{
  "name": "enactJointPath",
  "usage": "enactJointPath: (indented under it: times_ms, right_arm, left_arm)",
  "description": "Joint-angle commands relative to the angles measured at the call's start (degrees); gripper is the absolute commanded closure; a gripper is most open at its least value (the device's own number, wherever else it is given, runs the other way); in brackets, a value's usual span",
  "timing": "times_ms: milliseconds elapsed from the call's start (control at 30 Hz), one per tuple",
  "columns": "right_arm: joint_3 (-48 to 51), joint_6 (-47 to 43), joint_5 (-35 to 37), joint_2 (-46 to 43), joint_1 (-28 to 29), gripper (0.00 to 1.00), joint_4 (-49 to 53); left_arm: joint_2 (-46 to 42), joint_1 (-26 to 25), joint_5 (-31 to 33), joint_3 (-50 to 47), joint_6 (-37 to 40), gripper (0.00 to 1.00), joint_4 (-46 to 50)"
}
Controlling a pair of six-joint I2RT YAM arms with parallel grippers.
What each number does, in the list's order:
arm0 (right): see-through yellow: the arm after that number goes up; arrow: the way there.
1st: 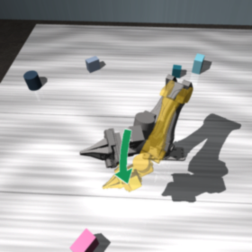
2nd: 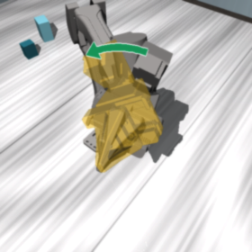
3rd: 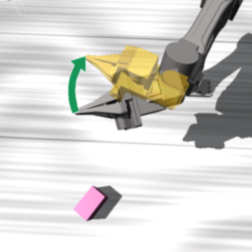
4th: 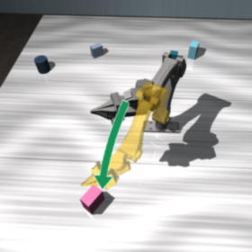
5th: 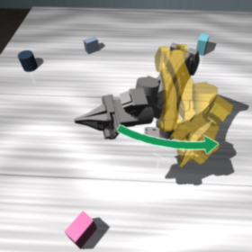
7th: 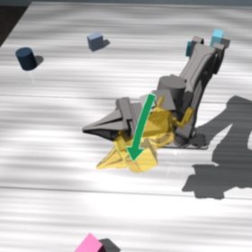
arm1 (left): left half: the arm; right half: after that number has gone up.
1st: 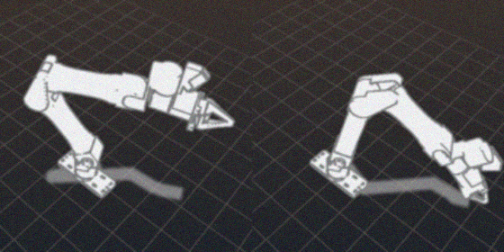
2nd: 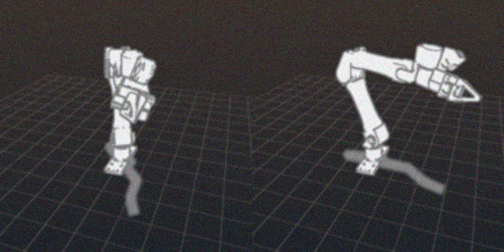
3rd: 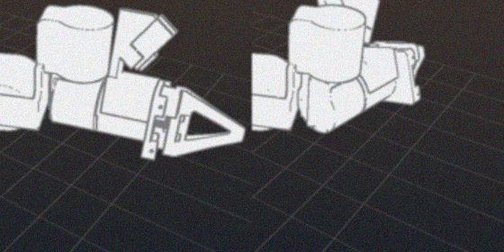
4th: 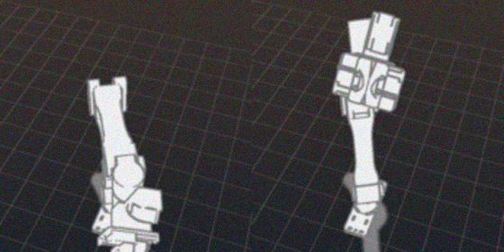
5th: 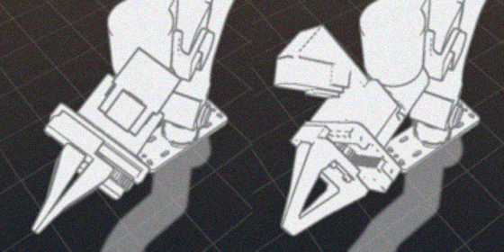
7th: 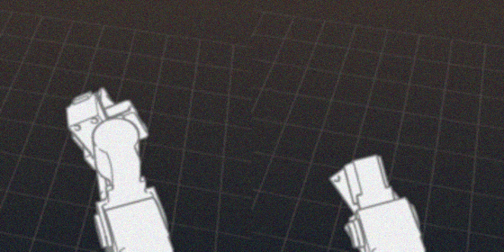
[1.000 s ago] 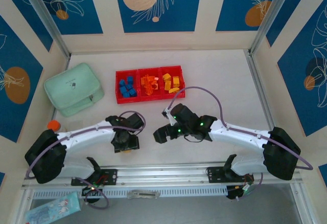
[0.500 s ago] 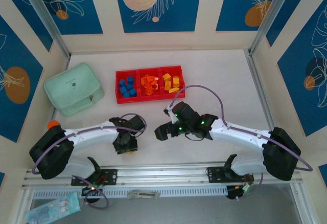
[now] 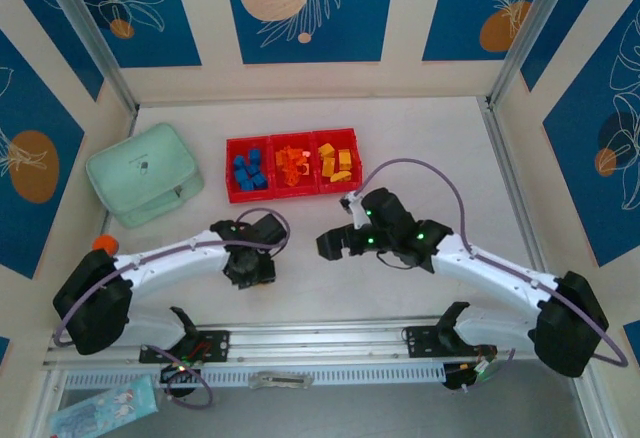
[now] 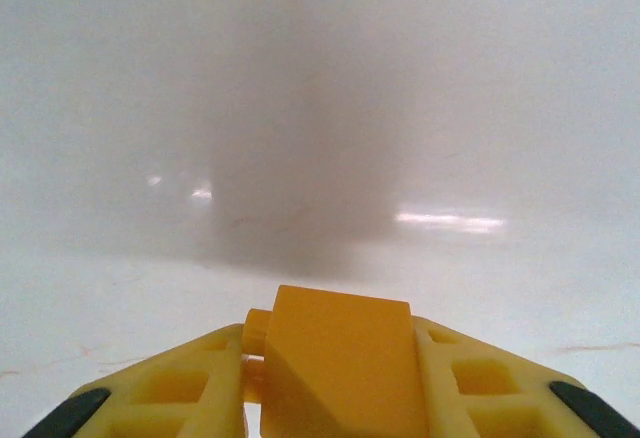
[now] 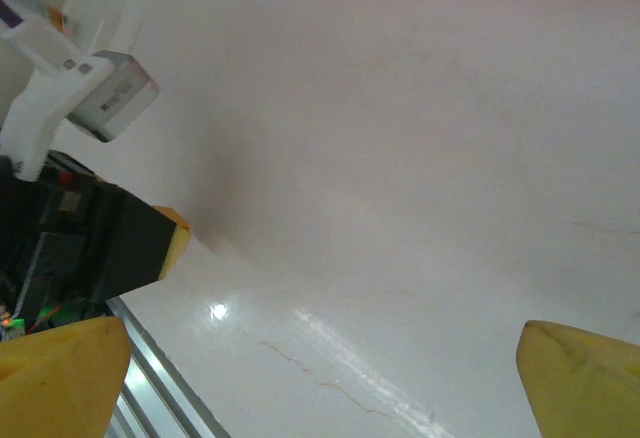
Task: Sort the legos into containers by color
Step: Pick up the lego from the middle-left of the table, then place the lego in the container.
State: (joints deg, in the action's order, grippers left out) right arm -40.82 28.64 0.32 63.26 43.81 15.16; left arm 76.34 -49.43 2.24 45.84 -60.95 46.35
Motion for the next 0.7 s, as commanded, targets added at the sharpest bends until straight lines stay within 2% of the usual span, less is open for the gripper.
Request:
enactJointPath:
  times_ms: [0, 133, 300, 533, 667]
  right_arm:
    - [0.8, -1.8, -2.2, -4.1, -3.7, 0.01, 3.9]
    - [0.7, -2.0, -2.6, -7.8, -10.5, 0.01, 6.8]
    - [-1.5, -2.4, -4.9, -8.8, -19.8, 0.01, 10.3]
    - [-5.2, -3.7, -7.1, -8.6, -28.8, 0.01, 14.1]
    - [-5.8, -3.0, -9.3, -8.5, -32.0, 0.01, 14.6]
  left_arm:
    - [-0.2, -0.8, 2.7, 7.4, 3.1, 0.65, 1.9]
    - [7.6, -0.6, 5.8, 22.0, 10.0, 0.65, 3.3]
    - [24.5, 0.1, 10.3, 45.1, 19.6, 0.66, 6.9]
    - [45.1, 3.9, 10.1, 72.6, 27.9, 0.68, 8.0]
    - [55.6, 6.9, 11.7, 87.7, 30.3, 0.68, 8.9]
